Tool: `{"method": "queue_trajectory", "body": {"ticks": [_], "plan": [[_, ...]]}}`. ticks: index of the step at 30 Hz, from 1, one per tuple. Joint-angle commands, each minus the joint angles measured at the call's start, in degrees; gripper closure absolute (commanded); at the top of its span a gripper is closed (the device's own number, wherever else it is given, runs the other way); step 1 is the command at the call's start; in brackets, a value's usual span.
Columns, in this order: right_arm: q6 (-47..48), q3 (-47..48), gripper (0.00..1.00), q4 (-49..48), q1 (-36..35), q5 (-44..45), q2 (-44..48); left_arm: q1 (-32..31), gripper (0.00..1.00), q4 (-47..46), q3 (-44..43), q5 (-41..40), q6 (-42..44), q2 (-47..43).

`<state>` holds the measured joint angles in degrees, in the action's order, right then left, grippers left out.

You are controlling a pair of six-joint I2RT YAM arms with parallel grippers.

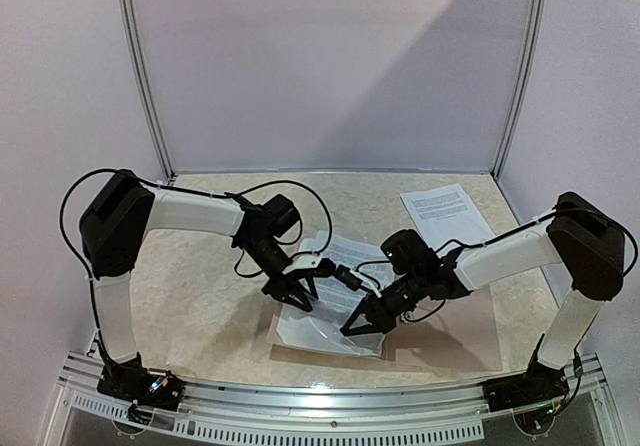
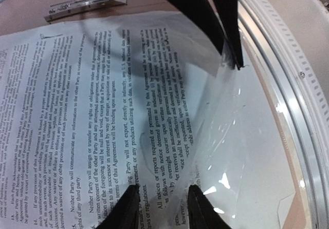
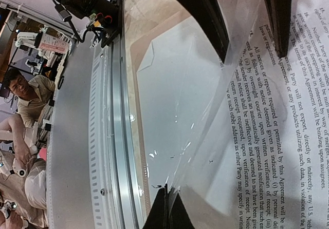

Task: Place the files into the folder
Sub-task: Insert the folder to form pockets on the folder.

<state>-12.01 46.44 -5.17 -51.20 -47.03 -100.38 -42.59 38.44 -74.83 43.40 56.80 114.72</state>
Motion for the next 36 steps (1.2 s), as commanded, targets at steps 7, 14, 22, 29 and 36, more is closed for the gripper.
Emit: {"method": "queue_trajectory", "body": {"ticks": [7,14,22,29,36], "plan": [[-1.89,1.81,1.0,-2.19,0.88,1.91,-1.74,-2.93,0.74,-1.45,-0.62,2.37,-1.47,-1.61],[-2.61,1.79,1.0,-1.8,1.14,3.0,-1.32,-2.94,1.0,-0.89,0.7,1.54,-0.24,-2.63],[-10.98,0.85,0.73,-1.71,5.91,3.59,1.68,-2.87,1.0,-0.51,0.65,-0.42,1.98,-3.02],[-16.19,-0.43,0.54,1.23,11.49,12.11,8.73,-3.09,1.0,0.11,0.69,-2.51,3.7,-2.42],[-23.39,1.69,0.48,8.12,18.25,26.65,5.45,-3.67,1.0,0.32,0.64,-3.99,4.31,-2.07]]}}
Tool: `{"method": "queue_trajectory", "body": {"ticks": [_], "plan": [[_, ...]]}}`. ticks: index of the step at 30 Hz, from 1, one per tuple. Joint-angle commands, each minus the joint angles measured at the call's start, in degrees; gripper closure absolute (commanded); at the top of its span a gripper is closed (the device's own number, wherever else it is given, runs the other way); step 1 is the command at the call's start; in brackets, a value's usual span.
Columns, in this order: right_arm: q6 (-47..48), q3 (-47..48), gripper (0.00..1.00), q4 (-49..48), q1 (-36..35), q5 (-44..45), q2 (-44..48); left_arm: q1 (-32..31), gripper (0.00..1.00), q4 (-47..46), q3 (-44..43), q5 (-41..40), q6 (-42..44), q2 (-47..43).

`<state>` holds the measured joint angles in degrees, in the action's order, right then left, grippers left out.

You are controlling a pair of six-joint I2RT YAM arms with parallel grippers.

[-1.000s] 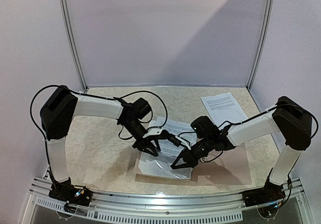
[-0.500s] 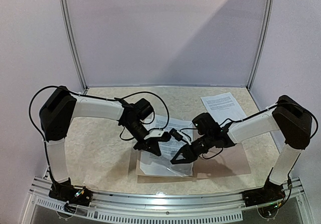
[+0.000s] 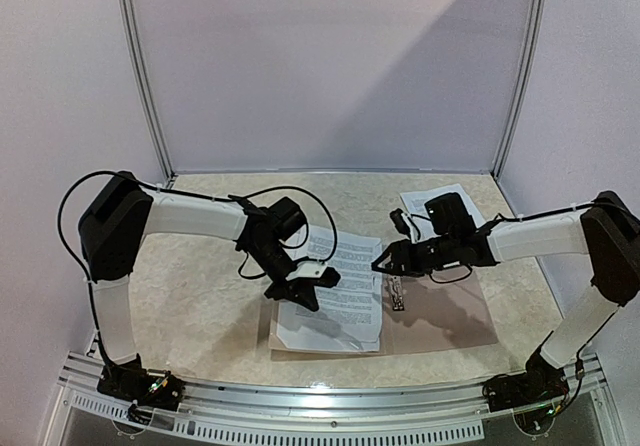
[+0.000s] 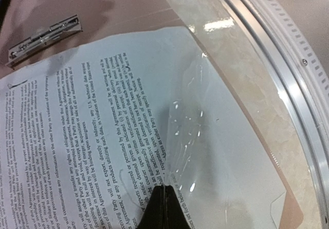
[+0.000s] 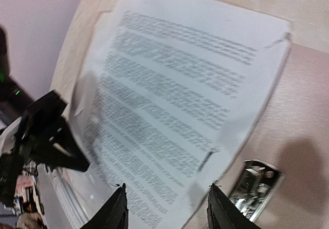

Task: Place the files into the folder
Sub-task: Insert the folder to form pockets on the folder.

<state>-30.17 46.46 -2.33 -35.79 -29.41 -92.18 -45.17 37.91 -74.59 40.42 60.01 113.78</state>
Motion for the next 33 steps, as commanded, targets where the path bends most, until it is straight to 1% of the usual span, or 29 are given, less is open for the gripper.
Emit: {"method": "queue_trajectory", "body": {"ticks": [1,7,13,18,20,26,30,33], "plan": [[-5.74,2.42,0.48,4.87,3.54,8.8,-4.26,-1.14,1.0,0.85,0.4,-1.19,1.18,-1.04],[-4.58,9.86,0.52,5.55,5.61,7.78,-11.46,-1.33,1.0,0.92,0.49,-2.08,1.17,-0.71],[-5.24,12.4,0.52,4.02,6.72,5.53,-17.53,-1.41,1.0,0.89,0.52,-2.49,1.47,-0.56],[-5.2,14.07,0.54,2.95,6.87,0.88,-21.67,-1.5,1.0,0.96,0.49,-3.02,1.81,-0.27],[-5.62,14.1,0.59,0.39,6.87,-1.18,-22.79,-1.5,1.0,0.94,0.43,-3.3,2.02,-0.14],[-6.57,13.83,0.85,-3.02,6.88,-4.08,-23.84,-1.55,1.0,0.94,0.23,-3.83,2.19,0.04],[-6.12,13.84,1.0,-4.16,6.9,-7.14,-23.75,-1.55,1.0,1.0,0.21,-4.47,2.37,0.08],[-4.07,13.62,1.0,-3.91,6.87,-10.55,-23.37,-1.52,1.0,1.15,0.23,-4.77,2.43,0.04]]}}
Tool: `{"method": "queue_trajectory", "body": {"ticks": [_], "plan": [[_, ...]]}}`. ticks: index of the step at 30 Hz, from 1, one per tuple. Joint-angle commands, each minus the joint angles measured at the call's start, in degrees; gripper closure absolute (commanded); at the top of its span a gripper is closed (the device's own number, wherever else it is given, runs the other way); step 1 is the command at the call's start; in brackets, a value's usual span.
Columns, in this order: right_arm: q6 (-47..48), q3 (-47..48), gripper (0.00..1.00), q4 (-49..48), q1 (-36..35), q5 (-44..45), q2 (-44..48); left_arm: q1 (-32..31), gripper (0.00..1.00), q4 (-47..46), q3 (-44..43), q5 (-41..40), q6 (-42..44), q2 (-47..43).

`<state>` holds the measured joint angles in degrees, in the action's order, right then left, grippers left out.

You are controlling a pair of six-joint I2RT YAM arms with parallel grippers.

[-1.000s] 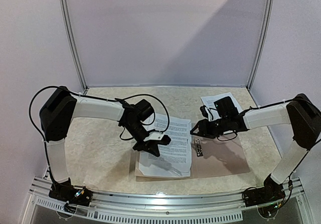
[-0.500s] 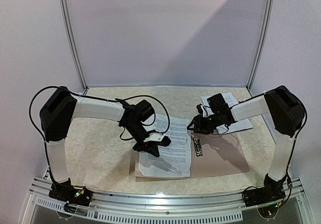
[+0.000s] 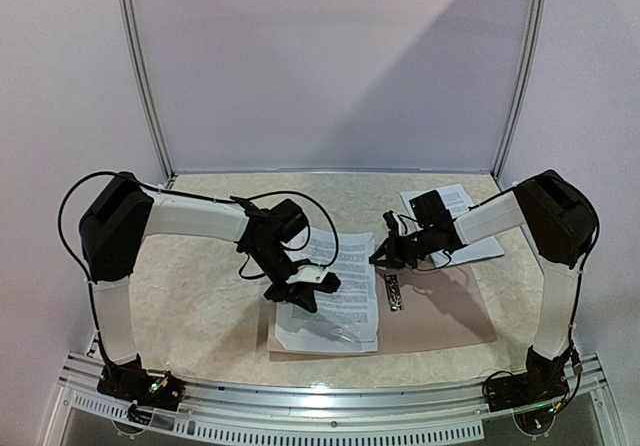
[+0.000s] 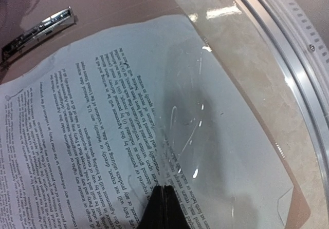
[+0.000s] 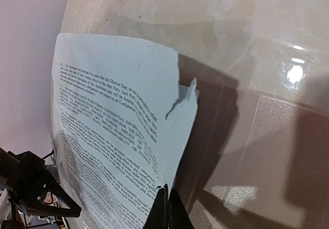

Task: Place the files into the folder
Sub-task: Insert the folder to form pockets on the folder.

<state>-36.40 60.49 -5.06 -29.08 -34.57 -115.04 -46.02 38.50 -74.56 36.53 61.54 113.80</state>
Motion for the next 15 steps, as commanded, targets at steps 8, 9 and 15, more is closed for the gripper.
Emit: {"method": "queue_trajectory", "body": {"ticks": [8,9,15], "plan": [[14.99,-0.46,1.0,4.82,0.1,-12.85,2.98,-0.48,1.0,0.8,0.21,-1.38,1.12,-0.16],[15.84,-0.28,1.0,5.78,0.09,-13.0,3.25,-0.47,1.0,0.92,0.21,-1.38,1.12,-0.18],[22.34,3.04,1.0,11.04,-0.7,-14.19,2.96,-0.47,1.0,1.13,-0.1,-1.64,1.22,0.16]]}}
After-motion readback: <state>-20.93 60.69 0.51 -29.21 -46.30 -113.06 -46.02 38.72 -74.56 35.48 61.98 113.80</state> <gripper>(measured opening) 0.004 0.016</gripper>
